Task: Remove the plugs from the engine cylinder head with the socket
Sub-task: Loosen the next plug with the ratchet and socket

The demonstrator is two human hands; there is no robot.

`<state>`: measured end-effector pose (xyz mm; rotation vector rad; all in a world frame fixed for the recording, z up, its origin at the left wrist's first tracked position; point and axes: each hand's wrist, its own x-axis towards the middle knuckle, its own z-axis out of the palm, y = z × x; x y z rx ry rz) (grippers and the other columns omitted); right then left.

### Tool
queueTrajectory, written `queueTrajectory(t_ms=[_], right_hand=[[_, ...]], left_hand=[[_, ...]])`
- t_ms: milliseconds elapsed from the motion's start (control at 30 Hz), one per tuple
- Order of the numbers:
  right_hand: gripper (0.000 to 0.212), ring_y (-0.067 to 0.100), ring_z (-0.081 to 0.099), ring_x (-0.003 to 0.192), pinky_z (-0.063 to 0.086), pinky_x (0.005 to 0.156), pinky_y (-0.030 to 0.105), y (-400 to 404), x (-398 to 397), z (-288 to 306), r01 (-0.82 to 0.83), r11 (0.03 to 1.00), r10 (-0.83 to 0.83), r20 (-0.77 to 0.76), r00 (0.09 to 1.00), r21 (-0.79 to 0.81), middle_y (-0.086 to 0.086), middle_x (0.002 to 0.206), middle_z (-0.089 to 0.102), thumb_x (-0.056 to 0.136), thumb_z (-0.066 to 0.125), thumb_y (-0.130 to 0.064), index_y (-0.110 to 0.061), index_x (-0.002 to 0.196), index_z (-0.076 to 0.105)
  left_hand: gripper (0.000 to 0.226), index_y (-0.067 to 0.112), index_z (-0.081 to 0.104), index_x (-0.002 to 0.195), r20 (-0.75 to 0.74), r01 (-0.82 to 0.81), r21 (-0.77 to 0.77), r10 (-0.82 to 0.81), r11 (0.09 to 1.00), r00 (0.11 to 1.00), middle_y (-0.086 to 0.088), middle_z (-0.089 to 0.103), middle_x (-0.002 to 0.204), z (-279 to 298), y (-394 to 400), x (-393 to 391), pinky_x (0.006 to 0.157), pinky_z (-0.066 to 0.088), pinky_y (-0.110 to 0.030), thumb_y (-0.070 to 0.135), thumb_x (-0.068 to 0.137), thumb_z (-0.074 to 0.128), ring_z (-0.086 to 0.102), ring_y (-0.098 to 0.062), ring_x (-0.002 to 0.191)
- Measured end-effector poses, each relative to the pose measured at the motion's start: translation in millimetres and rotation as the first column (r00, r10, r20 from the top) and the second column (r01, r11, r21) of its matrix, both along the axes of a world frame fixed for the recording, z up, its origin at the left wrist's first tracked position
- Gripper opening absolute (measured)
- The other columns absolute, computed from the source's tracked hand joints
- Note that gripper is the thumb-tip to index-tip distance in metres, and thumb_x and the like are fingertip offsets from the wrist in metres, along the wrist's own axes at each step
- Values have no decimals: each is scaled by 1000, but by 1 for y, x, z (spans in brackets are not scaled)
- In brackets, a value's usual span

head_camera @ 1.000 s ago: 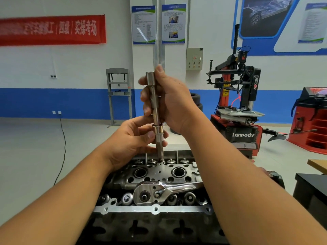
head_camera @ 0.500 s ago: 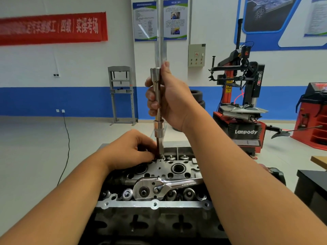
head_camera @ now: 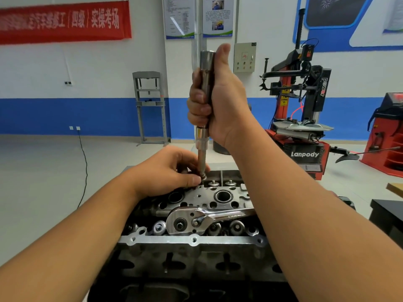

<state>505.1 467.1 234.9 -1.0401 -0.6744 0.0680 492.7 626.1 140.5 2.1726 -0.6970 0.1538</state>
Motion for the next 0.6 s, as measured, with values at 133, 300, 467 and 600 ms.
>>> queueTrajectory(t_ms=[133, 300, 467, 600], right_hand=[[68, 12, 26, 41, 22, 44, 22, 2, -1, 0, 13, 1000, -15, 74, 997, 25, -1, 52, 38, 101, 29, -72, -15, 70, 52], [65, 13, 29, 41, 25, 43, 24, 8, -9, 14, 107, 993, -103, 76, 992, -43, 0, 52, 40, 102, 34, -68, -16, 69, 51], [56, 15, 26, 44, 24, 44, 25, 21, -22, 71, 154, 981, -130, 192, 973, -115, 0, 53, 37, 106, 42, -58, -18, 67, 45], [49, 15, 24, 42, 20, 46, 24, 6, -39, 116, 223, 975, -221, 209, 953, 14, -1, 51, 33, 110, 42, -39, -16, 68, 42]], left_hand=[[29, 28, 79, 106, 26, -24, -16, 24, 1000, 999, 8, 78, 102, -3, -3, 1, 89, 61, -37, 2, 95, 72, 74, -21, 97], [34, 38, 76, 98, 37, -33, -23, 34, 999, 999, 11, 76, 93, -2, -4, -2, 84, 62, -40, 5, 98, 69, 72, -25, 88], [33, 31, 76, 108, 54, -51, -388, 78, 920, 996, 13, 74, 90, 16, -8, -9, 72, 54, -21, 4, 104, 58, 63, -6, 74], [29, 22, 74, 113, 102, -27, -489, 88, 872, 991, 13, 69, 81, 53, -22, -19, 69, 51, -31, 5, 108, 52, 52, -12, 68]])
